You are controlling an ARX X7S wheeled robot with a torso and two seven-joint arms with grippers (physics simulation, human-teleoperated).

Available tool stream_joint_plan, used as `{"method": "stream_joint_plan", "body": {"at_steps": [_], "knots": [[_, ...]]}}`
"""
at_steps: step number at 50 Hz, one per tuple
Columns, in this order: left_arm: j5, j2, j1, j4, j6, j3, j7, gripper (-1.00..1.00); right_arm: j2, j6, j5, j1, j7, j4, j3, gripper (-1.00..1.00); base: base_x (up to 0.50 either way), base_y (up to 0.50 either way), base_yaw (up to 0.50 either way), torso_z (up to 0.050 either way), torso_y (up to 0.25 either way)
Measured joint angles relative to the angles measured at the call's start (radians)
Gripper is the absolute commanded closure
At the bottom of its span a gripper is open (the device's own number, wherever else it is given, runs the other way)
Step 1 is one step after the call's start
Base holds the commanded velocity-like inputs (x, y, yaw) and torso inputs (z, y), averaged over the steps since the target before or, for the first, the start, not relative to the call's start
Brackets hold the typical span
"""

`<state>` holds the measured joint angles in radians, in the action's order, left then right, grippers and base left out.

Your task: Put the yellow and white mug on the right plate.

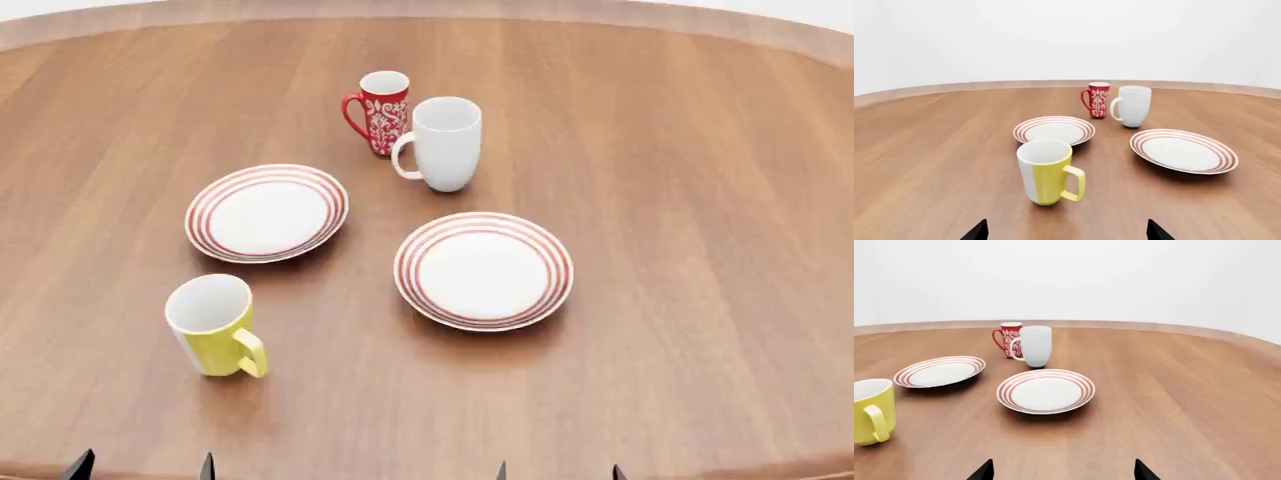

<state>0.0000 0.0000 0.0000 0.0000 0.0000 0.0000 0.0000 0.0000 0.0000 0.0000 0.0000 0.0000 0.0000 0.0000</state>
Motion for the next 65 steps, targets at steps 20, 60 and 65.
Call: {"method": "stream_joint_plan", "body": {"at_steps": [20,60,65], "knots": [[-0.043,-0.040,0.003,0.064,-0.015,0.035,-0.038,-1.00,0.041,0.047,0.025,-0.003,0.029,-0.127,-0.045,-1.00,0.00,0.00,0.00,0.000,0.000],[-0.072,-0.103,0.000,0.045,-0.010,0.120,-0.124,-1.00,0.107,0.025,0.048,0.001,0.099,-0.043,-0.144,-1.00,0.00,0.24,0.00,0.000,0.000],[-0.072,-0.110,0.000,0.042,-0.007,0.130,-0.131,-1.00,0.112,0.024,0.049,0.002,0.108,-0.041,-0.153,-1.00,0.00,0.50,0.00,0.000,0.000]]}}
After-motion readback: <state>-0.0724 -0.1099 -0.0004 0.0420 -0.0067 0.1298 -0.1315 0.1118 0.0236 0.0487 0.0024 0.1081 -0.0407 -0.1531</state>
